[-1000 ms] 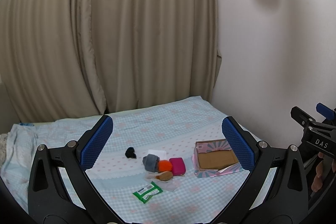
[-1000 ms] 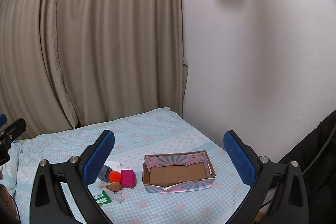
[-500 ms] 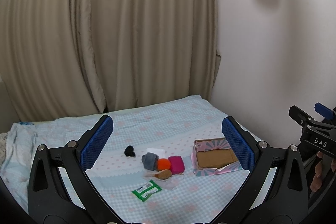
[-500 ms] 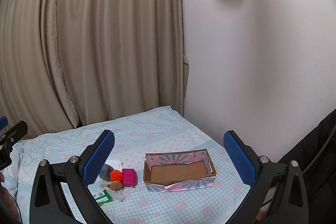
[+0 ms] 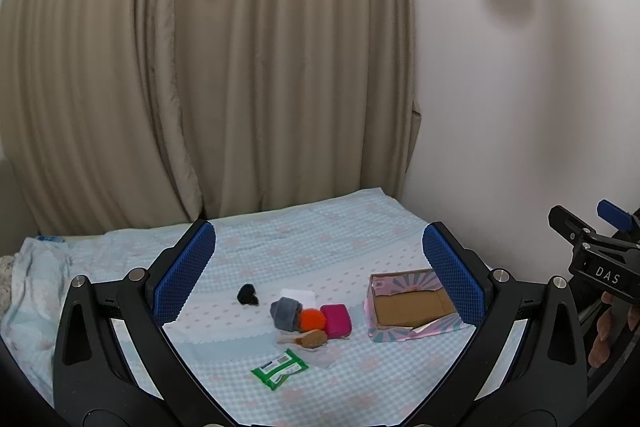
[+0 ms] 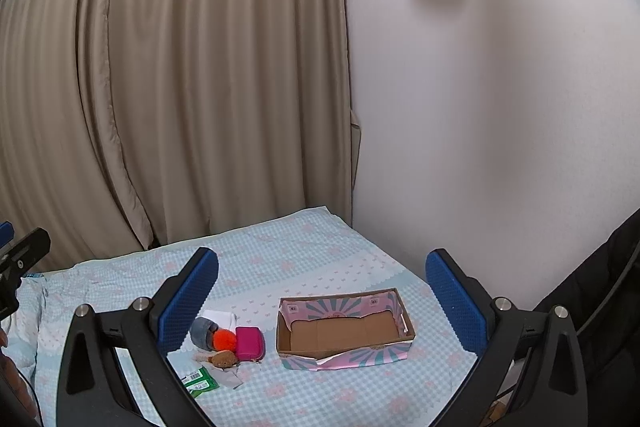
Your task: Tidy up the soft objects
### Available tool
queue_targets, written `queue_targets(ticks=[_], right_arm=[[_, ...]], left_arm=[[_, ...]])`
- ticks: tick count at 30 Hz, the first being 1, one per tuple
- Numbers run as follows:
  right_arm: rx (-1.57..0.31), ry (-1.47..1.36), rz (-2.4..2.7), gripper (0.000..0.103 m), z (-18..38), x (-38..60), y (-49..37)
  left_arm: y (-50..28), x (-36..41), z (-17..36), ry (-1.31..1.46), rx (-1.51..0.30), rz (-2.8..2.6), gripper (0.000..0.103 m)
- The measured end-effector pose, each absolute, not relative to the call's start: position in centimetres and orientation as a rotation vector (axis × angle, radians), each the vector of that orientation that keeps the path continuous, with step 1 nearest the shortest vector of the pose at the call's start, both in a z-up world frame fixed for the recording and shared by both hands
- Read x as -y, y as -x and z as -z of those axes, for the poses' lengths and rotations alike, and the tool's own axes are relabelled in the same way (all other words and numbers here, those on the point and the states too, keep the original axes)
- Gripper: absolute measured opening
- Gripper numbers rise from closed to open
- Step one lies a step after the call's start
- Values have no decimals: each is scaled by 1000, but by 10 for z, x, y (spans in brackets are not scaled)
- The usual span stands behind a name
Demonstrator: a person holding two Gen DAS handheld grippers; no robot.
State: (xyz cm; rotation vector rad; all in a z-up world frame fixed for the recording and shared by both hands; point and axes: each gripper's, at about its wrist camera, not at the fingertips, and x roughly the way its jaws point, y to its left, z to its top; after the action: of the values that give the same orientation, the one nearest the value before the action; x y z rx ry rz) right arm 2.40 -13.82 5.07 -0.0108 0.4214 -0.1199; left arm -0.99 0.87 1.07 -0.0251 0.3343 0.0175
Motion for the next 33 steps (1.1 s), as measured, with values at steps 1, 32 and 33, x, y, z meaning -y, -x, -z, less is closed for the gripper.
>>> queue_targets(ticks=[1, 32, 33], right_arm=[[-421, 11, 120, 103, -51, 138, -24], [-623, 55, -280, 103, 61, 114, -132], [-640, 64, -290, 103, 75, 104, -137]], left_arm=[[10, -9, -11, 24, -334, -18, 103], [-44, -51, 111, 12, -619, -346, 103], [-50, -54, 124, -2, -641, -318, 103]])
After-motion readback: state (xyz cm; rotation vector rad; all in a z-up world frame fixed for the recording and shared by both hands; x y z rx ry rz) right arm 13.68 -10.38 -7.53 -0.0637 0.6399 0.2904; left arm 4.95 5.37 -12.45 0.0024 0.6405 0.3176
